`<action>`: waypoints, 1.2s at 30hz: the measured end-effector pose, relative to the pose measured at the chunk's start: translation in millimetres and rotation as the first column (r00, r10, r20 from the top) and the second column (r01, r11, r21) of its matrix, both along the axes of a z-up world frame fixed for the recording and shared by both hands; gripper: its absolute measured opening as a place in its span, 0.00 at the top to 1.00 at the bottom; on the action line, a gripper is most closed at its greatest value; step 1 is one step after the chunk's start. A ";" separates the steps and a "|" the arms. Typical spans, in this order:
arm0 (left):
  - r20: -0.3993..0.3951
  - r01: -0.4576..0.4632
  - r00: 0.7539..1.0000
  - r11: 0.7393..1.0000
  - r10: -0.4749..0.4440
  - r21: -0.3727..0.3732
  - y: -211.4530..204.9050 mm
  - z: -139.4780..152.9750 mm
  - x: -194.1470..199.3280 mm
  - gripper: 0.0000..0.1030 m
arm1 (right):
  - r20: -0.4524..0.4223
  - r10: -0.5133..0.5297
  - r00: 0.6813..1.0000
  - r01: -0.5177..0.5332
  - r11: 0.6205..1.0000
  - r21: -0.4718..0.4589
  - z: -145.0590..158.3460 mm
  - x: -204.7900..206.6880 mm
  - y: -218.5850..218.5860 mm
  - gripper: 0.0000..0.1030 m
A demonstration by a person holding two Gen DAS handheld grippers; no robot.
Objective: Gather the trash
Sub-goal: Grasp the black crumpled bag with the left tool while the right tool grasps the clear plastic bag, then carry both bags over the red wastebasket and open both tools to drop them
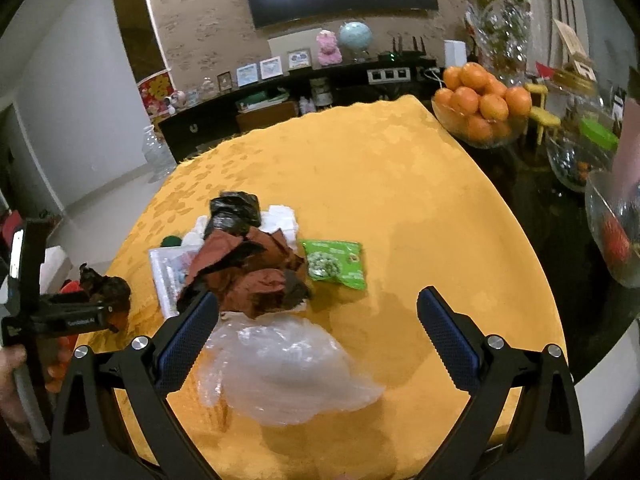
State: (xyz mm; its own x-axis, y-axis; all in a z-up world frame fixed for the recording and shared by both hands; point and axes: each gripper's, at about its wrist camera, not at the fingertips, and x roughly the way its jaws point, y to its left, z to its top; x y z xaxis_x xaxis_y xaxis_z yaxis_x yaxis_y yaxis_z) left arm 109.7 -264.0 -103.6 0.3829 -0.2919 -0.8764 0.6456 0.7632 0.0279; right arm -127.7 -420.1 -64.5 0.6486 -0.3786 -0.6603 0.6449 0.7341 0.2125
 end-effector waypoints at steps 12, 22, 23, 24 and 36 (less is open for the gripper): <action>0.001 -0.001 1.000 0.991 0.001 -0.130 33.0 22.7 -10.9 0.53 | -0.107 0.155 0.982 -0.150 0.987 0.049 -23.9 30.5 22.1 0.06; 0.072 0.004 0.997 0.966 0.015 -0.257 80.4 73.0 -26.1 0.53 | -0.120 0.143 0.982 -0.136 0.989 0.066 -23.2 21.9 22.7 0.42; 0.086 0.006 0.996 0.964 0.018 -0.267 86.7 78.1 -27.2 0.53 | -0.109 0.138 0.984 -0.132 0.989 0.059 -19.3 19.0 25.0 0.42; 0.094 0.006 0.995 0.960 0.021 -0.279 92.4 82.6 -28.1 0.53 | -0.096 0.136 0.986 -0.131 0.990 0.052 -16.0 18.2 27.8 0.43; 0.205 -0.101 0.963 0.937 0.177 -0.334 161.0 115.5 -23.4 0.53 | 0.052 0.130 0.990 -0.127 0.990 -0.062 45.9 14.0 43.9 0.43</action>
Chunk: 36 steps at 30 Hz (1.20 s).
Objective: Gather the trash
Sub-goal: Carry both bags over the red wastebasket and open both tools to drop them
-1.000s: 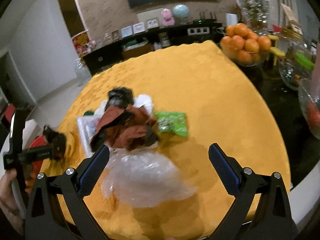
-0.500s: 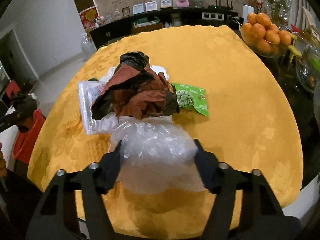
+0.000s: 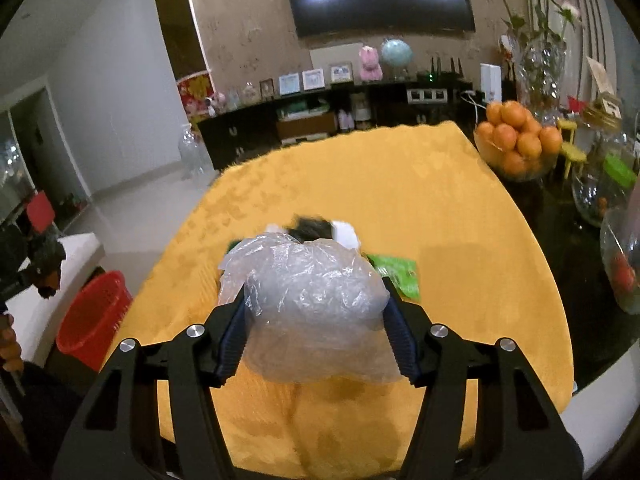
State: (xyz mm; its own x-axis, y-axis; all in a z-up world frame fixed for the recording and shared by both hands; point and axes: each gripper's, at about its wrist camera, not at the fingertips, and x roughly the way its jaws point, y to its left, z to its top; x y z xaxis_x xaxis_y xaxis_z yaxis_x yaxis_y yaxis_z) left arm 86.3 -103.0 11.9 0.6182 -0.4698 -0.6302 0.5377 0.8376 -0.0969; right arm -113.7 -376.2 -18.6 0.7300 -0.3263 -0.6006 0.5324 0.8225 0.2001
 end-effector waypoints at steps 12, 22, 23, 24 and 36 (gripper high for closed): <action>0.031 -0.255 0.967 0.967 0.255 0.003 74.6 -1.8 36.0 0.53 | 0.002 0.166 0.986 -0.165 0.983 -0.078 33.7 94.2 52.2 0.43; -0.068 -0.299 0.951 0.953 0.302 0.050 94.5 -33.6 65.8 0.53 | -0.035 0.426 0.904 -0.426 0.904 0.024 14.9 208.0 131.6 0.42; -0.073 -0.296 0.951 0.953 0.300 0.060 96.7 -37.3 67.1 0.53 | -0.040 0.443 0.895 -0.442 0.896 0.036 10.9 213.8 138.1 0.42; -0.074 -0.296 0.951 0.953 0.301 0.071 98.1 -40.3 68.5 0.53 | -0.051 0.469 0.882 -0.466 0.883 0.059 4.5 225.7 147.8 0.42; -0.154 -0.281 0.946 0.958 0.286 0.054 111.5 -55.1 78.7 0.39 | -0.092 0.567 0.819 -0.547 0.819 0.174 -24.3 266.4 201.0 0.24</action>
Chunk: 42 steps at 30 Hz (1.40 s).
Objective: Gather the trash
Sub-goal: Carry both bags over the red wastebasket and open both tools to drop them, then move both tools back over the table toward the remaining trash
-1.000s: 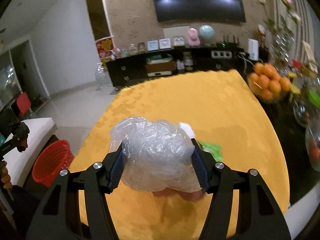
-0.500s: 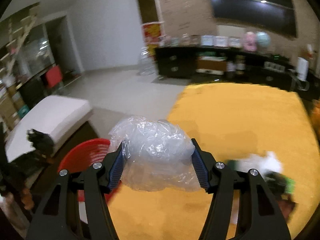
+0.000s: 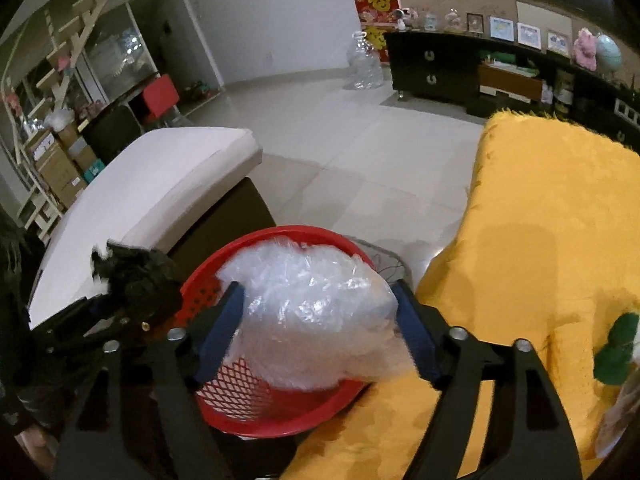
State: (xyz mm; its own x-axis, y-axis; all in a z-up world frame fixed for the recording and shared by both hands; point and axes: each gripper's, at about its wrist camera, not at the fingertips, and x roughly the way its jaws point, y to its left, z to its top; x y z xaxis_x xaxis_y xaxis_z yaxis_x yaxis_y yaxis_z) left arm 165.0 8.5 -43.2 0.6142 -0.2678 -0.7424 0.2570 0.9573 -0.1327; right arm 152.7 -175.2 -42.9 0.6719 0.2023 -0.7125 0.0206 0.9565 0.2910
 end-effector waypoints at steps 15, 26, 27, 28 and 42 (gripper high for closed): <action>0.065 -0.012 0.998 0.999 0.015 -0.042 0.9 8.7 -9.2 0.24 | 0.080 -0.061 0.995 0.067 0.996 -0.066 17.6 -43.4 -18.1 0.22; 0.094 0.012 0.996 0.999 -0.009 -0.034 -11.4 12.2 -17.0 0.23 | 0.157 -0.170 0.973 0.202 0.956 -0.215 30.1 -116.5 -63.3 0.21; 0.099 0.018 0.995 0.999 -0.014 -0.032 -13.8 12.3 -18.4 0.23 | 0.162 -0.186 0.969 0.221 0.947 -0.233 30.7 -126.2 -71.4 0.21; 0.102 0.024 0.995 0.999 -0.021 -0.028 -16.5 12.6 -19.4 0.23 | 0.167 -0.203 0.965 0.241 0.937 -0.253 31.2 -136.3 -79.9 0.21; 0.116 0.125 0.985 0.991 -0.129 0.041 -57.6 5.4 -41.6 0.23 | 0.194 -0.511 0.838 0.546 0.789 -0.281 4.8 -251.8 -190.6 0.07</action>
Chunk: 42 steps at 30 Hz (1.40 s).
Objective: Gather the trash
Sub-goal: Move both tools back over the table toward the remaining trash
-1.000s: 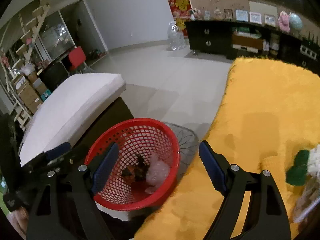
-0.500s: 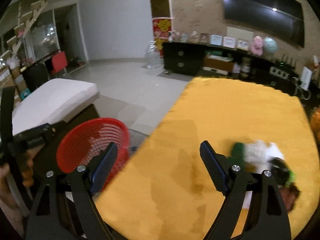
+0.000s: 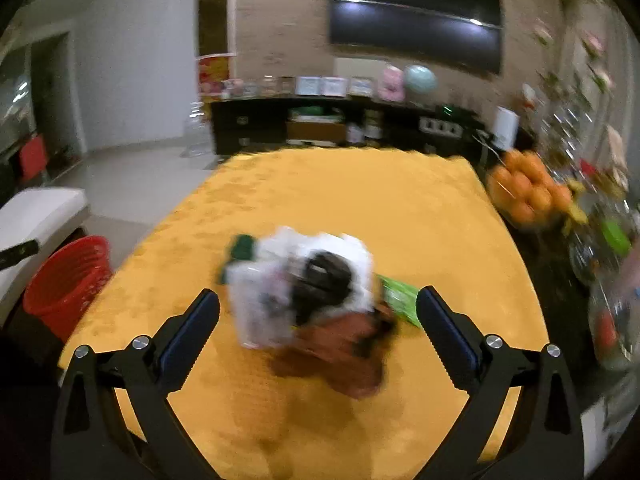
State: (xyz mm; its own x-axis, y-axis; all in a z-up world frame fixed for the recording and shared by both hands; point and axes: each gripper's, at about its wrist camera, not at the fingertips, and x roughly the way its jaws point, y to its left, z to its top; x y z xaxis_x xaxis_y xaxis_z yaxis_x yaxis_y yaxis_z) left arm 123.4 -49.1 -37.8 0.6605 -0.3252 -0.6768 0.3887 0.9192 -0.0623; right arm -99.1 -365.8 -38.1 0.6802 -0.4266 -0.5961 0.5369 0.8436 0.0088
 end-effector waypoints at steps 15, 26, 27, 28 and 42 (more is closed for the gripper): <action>-0.051 0.222 0.975 0.971 -0.218 0.085 -89.5 -22.9 -49.4 0.23 | 0.025 -0.033 0.999 0.030 0.994 0.104 -19.5 -17.9 -20.2 0.07; -0.107 0.321 0.944 0.943 -0.311 0.089 -170.1 -28.9 -46.9 0.23 | 0.037 -0.046 0.998 0.041 0.990 0.135 -22.2 -24.3 -27.7 0.07; -0.117 0.327 0.941 0.941 -0.316 0.090 -178.5 -30.9 -45.1 0.23 | 0.038 -0.048 0.998 0.042 0.990 0.137 -21.9 -24.6 -28.6 0.07; -0.128 0.334 0.938 0.938 -0.322 0.090 -186.7 -33.1 -43.9 0.23 | 0.039 -0.050 0.998 0.044 0.989 0.141 -21.9 -25.0 -29.5 0.07; -0.245 0.373 0.909 0.919 -0.336 0.125 -245.7 -74.2 -17.8 0.24 | 0.036 -0.059 0.998 0.051 0.979 0.197 -30.7 -21.7 -43.7 0.07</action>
